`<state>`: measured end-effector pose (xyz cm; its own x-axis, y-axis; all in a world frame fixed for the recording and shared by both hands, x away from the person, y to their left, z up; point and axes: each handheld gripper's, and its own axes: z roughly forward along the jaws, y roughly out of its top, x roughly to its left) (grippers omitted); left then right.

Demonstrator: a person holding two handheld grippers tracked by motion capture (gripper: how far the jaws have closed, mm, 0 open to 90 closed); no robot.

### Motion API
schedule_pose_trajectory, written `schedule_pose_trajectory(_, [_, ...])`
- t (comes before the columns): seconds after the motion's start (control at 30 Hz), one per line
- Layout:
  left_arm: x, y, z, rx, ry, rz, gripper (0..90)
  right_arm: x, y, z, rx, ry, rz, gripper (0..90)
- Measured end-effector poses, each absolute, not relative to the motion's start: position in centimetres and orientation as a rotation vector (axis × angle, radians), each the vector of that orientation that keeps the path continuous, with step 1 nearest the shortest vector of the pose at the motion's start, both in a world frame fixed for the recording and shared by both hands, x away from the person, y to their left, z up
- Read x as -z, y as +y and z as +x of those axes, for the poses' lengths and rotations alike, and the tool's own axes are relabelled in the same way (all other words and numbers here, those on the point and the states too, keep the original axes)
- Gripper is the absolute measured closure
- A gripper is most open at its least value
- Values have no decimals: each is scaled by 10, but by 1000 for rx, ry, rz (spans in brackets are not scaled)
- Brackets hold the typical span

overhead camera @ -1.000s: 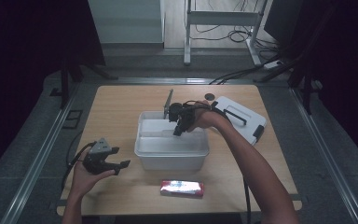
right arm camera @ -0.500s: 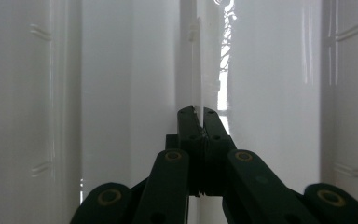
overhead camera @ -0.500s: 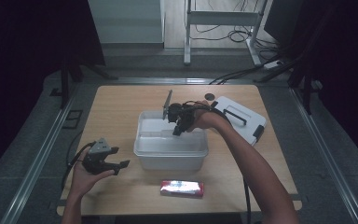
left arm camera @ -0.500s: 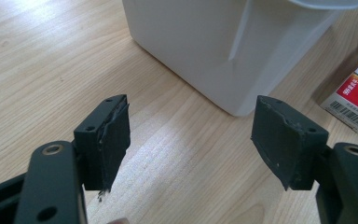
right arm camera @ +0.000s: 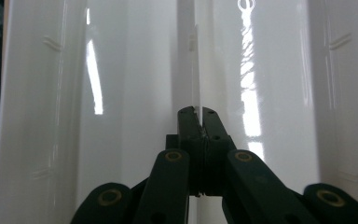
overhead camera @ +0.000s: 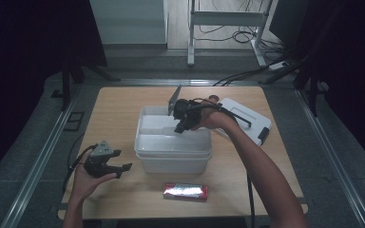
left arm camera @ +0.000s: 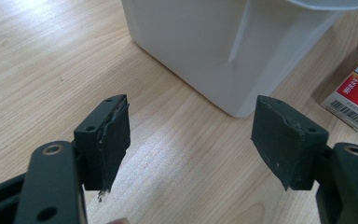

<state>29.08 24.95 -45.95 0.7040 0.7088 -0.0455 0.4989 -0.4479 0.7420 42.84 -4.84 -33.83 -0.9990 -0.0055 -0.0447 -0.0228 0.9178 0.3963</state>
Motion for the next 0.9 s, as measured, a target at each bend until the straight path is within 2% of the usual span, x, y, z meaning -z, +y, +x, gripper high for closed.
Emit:
schedule_pose_trajectory(0.2, [459,250,291,-351,917,2143,281,319,-61,424,-696,2996,-8,897])
schedule_pose_trajectory(0.9, [461,250,291,-345,927,2149,281,297,-96,413,-733,2938,68,897])
